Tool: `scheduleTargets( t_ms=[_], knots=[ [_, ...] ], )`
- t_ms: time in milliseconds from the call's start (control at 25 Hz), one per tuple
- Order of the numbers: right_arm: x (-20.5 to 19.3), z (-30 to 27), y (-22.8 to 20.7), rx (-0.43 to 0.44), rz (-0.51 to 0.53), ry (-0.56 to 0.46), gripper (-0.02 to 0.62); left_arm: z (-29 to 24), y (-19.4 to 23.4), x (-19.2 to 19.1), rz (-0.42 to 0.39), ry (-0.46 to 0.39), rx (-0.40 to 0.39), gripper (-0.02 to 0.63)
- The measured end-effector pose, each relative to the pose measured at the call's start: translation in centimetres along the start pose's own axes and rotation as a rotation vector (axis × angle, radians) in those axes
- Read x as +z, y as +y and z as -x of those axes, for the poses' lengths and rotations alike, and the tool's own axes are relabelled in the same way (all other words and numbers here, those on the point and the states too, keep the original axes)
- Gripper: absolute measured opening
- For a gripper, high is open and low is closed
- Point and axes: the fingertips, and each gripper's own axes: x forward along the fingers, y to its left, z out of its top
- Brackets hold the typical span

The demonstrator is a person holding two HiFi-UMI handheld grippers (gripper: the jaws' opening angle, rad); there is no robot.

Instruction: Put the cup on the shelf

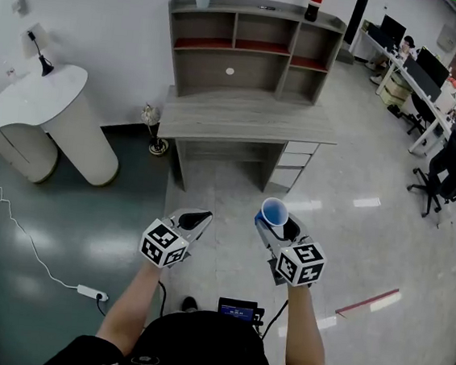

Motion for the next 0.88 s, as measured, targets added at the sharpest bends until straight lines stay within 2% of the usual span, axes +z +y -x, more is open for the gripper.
scheduleTargets(
  t_ms=[880],
  knots=[
    [-1.7,3.9,-5.7,0.028,-0.001,0.023,0.259,-3.9,-3.4,-0.4,0.018,0.018,0.058,0.003]
  ],
)
